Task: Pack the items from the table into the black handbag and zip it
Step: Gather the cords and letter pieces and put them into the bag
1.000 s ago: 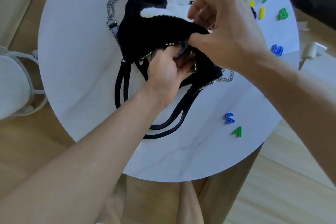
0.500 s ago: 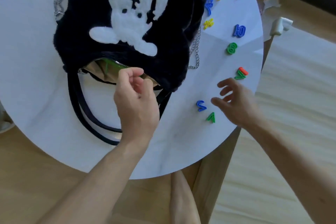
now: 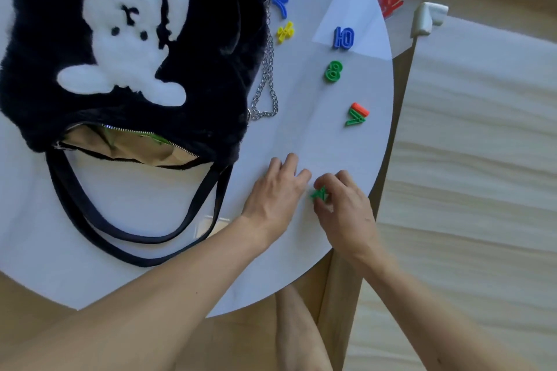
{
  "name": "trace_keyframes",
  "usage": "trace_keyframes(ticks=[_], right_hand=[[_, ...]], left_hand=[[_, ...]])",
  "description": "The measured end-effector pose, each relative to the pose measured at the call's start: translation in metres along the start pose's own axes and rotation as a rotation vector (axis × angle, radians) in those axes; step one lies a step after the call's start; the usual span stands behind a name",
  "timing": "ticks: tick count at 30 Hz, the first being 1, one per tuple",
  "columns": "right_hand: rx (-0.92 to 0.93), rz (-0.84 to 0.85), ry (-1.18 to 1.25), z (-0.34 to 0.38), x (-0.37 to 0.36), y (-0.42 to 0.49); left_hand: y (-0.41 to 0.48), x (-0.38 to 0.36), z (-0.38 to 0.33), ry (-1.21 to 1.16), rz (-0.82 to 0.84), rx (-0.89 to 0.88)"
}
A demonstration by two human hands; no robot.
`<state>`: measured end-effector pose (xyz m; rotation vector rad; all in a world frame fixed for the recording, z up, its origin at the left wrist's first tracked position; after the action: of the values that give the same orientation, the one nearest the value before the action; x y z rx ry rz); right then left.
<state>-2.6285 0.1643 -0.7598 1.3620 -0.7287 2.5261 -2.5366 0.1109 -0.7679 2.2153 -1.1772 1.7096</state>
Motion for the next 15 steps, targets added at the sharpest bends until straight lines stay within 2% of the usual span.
trace_keyframes(ticks=[2,4,6,8,10,12,15], right_hand=[[-0.058,-0.098,0.153,-0.004,0.023,0.015],[-0.03,-0.172,0.312,0.005,0.047,0.031],[0.079,-0.178,0.391,0.024,0.067,0.045],[0.174,-0.125,0.384,0.041,0.073,0.053],[0.23,-0.048,0.313,0.05,0.071,0.059],[0.289,0.004,0.295,0.054,0.071,0.065],[0.26,-0.132,0.319,0.032,0.089,0.088]], left_hand=[[0.01,0.01,0.009,-0.29,-0.032,0.16],[0.014,0.009,0.022,-0.825,-0.013,0.521],[0.012,-0.01,0.003,-1.467,0.174,0.834],[0.017,-0.01,-0.022,-1.861,0.301,0.948],[0.023,-0.009,-0.029,-1.991,0.309,1.005],[0.032,-0.009,-0.023,-1.937,0.204,1.064],[0.047,-0.001,-0.006,-1.779,0.034,1.067]])
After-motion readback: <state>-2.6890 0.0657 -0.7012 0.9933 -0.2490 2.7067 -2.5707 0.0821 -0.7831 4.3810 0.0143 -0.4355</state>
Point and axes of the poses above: each hand's wrist, its own y-axis towards the middle knuckle, its own x-axis out of the back of the hand, z = x × y, the point moved 10 cm from there along y, towards the middle knuckle, and after that the axes turned 10 degrees about -z, right-handed, at the moved point
